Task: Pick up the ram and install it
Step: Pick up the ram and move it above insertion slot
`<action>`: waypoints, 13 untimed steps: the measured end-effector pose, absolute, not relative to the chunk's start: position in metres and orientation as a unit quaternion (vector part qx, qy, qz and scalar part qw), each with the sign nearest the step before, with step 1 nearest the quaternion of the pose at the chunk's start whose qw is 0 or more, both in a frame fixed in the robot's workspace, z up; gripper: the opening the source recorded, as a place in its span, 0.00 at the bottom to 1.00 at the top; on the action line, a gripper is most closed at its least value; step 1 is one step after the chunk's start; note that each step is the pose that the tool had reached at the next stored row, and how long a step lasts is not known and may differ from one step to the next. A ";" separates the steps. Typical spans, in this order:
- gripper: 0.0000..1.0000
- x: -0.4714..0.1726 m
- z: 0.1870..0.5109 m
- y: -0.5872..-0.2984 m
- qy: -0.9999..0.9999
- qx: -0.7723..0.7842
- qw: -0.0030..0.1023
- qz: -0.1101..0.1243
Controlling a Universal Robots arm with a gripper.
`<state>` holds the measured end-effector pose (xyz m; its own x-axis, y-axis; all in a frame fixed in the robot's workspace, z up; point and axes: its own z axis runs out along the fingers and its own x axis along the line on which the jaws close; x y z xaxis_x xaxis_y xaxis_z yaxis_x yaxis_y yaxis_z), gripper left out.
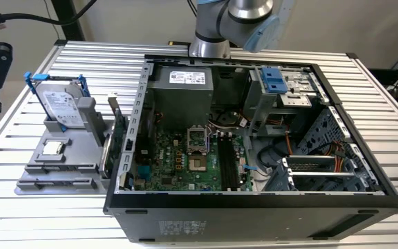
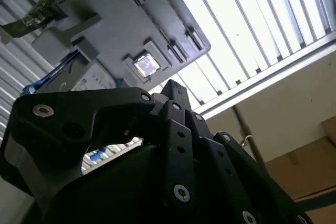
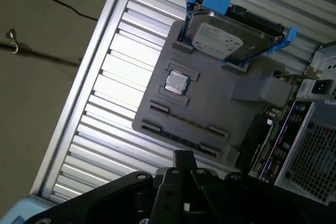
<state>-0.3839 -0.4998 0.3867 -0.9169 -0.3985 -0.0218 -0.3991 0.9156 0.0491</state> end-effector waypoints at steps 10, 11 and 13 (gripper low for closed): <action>0.00 -0.384 0.387 -0.500 0.956 -0.292 0.003 0.027; 0.00 -0.384 0.387 -0.500 0.953 -0.300 0.003 0.027; 0.00 -0.384 0.387 -0.500 0.948 -0.317 0.003 0.027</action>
<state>-0.3838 -0.4998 0.3867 -0.7994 -0.6004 -0.0218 -0.6007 0.7980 0.0490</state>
